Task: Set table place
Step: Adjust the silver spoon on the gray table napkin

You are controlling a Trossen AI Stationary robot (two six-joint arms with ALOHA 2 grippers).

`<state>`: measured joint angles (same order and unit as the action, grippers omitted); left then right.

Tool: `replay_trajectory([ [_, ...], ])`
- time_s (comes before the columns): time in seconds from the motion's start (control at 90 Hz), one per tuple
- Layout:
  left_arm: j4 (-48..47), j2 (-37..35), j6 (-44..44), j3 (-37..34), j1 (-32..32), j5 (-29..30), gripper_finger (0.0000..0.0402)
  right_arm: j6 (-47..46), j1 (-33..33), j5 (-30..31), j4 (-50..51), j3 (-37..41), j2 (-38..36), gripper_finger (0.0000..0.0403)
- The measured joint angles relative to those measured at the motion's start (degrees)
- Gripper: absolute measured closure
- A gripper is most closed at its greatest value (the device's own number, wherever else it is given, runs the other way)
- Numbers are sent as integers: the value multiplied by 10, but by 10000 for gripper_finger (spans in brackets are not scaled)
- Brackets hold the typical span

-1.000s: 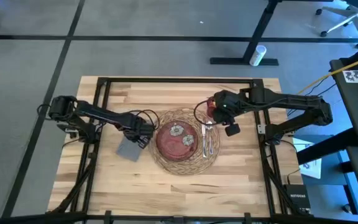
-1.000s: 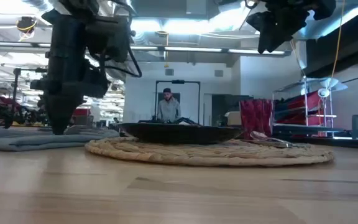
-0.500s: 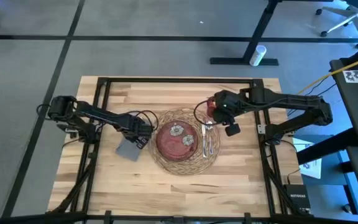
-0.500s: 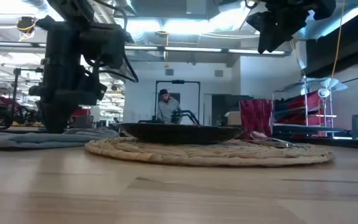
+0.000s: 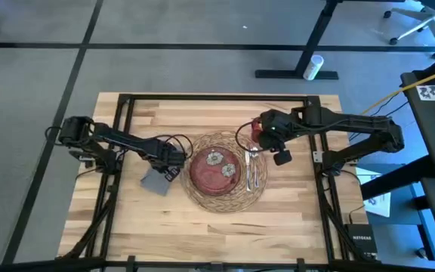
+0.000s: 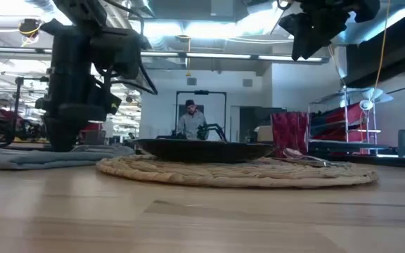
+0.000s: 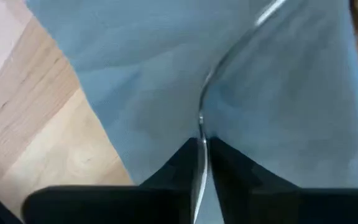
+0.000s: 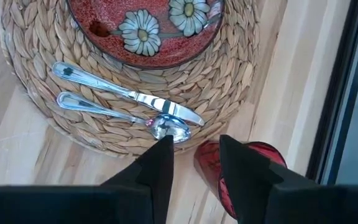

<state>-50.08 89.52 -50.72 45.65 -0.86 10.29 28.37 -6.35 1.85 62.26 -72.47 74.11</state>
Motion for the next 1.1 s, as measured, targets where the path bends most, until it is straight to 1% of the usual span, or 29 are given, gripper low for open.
replay_trajectory([
  [0.078,0,0,-6,0,0,1,331,0,0,0,0,0,0,288],
  [0.2,0,0,20,0,0,5,293,0,0,0,0,0,0,288],
  [0.322,-3,0,53,0,2,5,275,0,0,0,0,0,0,288],
  [0.422,-4,0,58,0,2,3,275,0,0,0,0,0,0,288],
  [0.578,-26,0,58,9,2,-12,290,1,0,0,0,0,0,288],
  [0.833,-66,0,64,56,2,-9,309,2,0,0,0,0,0,288],
  [0.911,-64,0,69,66,2,4,309,2,0,0,0,0,0,288],
  [1.1,-64,0,95,68,12,68,309,2,0,0,0,0,0,288],
])
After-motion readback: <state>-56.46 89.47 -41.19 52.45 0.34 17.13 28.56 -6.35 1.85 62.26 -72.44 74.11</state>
